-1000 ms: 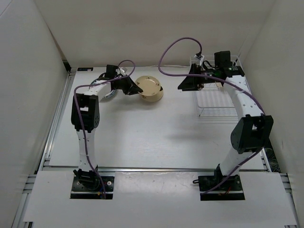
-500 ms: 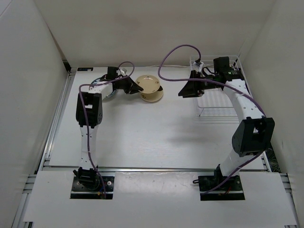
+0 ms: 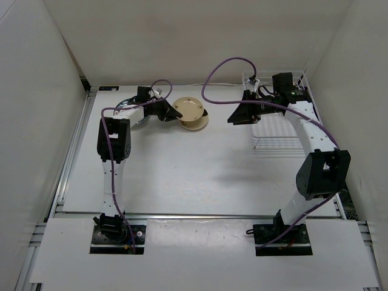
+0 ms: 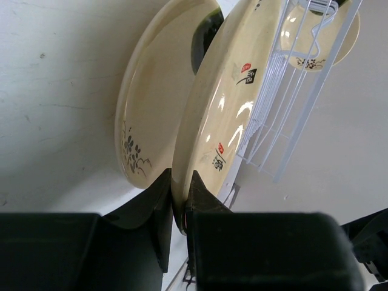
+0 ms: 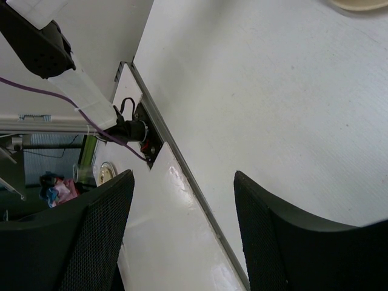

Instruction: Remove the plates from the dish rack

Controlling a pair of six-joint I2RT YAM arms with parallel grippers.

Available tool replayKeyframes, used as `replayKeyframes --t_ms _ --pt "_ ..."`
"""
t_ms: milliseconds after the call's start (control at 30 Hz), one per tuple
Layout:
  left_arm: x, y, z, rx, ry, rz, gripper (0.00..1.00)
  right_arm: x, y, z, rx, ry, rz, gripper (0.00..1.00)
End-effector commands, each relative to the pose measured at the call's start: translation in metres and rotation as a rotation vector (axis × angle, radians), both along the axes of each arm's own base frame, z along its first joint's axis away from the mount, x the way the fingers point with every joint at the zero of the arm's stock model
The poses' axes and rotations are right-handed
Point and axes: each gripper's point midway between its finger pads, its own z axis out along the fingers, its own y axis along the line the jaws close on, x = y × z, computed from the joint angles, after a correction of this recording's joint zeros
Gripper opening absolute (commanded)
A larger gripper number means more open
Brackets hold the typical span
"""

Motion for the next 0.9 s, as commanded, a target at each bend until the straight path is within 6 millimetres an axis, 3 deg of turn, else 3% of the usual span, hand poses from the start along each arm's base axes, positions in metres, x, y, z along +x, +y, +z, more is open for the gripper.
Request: replayKeyframes --t_ms 0,267,300,533,700,867 --pt "-0.006 -0.012 0.02 -0.004 -0.081 -0.049 0.16 -0.001 0.001 0.006 0.018 -0.051 0.019 0.71" --pt "-0.004 -0.011 0.03 0.01 -0.125 -0.055 0.3 0.0 0.001 0.004 0.018 -0.051 0.019 0.71" --pt "-0.004 -0.011 0.03 0.01 -0.126 -0.055 0.35 0.0 0.001 0.004 0.018 -0.051 0.019 0.71" --pt "-0.004 -0.008 0.033 0.035 -0.153 -0.054 0.39 -0.001 0.001 0.008 0.021 -0.061 0.015 0.71" --pt "-0.007 -0.011 0.04 0.055 -0.186 -0.072 0.56 0.001 0.001 0.009 0.022 -0.07 0.015 0.71" --pt "-0.008 -0.009 0.05 0.118 -0.236 -0.068 0.57 -0.001 0.001 0.012 0.025 -0.071 0.012 0.71"
